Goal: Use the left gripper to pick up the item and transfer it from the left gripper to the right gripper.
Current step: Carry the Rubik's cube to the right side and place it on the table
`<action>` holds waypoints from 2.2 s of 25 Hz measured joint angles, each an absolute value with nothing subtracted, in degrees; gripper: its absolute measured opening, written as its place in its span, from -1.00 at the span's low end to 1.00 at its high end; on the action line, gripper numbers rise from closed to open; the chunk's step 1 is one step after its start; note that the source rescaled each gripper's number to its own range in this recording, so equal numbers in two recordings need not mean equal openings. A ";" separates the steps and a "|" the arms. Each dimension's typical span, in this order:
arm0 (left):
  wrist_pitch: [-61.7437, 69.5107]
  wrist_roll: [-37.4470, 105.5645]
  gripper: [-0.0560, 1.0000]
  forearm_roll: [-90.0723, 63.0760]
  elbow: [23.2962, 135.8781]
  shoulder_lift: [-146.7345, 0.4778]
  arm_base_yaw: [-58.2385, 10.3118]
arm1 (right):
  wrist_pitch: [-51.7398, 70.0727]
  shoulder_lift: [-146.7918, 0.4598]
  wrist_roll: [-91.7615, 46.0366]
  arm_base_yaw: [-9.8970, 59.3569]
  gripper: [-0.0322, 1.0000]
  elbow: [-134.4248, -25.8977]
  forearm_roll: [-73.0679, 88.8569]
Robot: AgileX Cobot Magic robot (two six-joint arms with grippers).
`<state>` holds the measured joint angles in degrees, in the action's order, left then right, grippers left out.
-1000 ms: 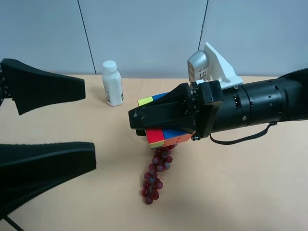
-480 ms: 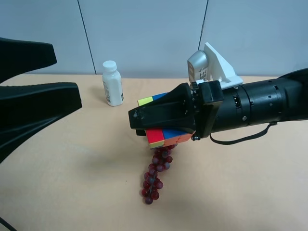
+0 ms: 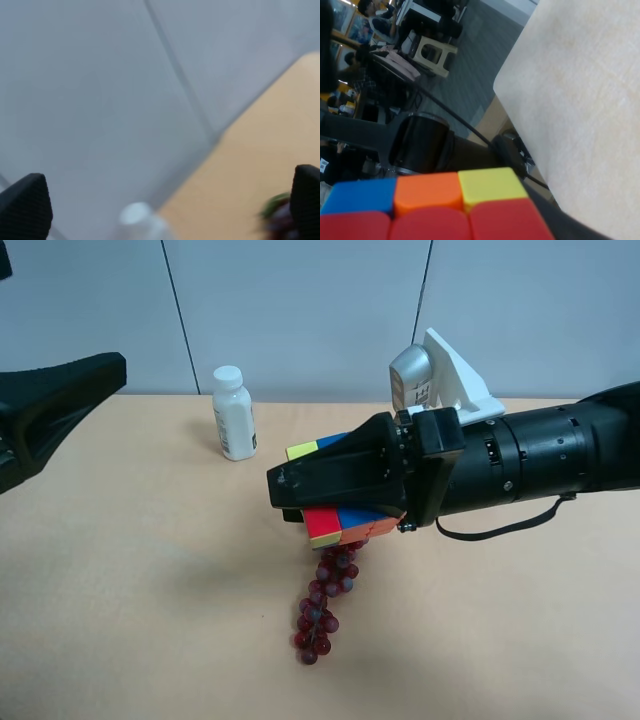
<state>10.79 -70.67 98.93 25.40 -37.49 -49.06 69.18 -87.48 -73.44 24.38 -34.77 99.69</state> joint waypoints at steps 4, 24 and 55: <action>17.63 -57.00 0.83 96.08 25.40 -37.44 -49.06 | 69.18 -87.48 -73.44 24.38 -0.92 -34.77 99.69; 42.94 1.55 0.64 13.31 40.05 -37.36 -49.06 | 69.18 -87.48 -73.49 24.38 -0.92 -34.77 99.69; 61.02 -2.54 0.64 0.97 29.05 0.19 -49.06 | 69.18 -87.48 -73.71 24.38 -0.92 -34.77 99.69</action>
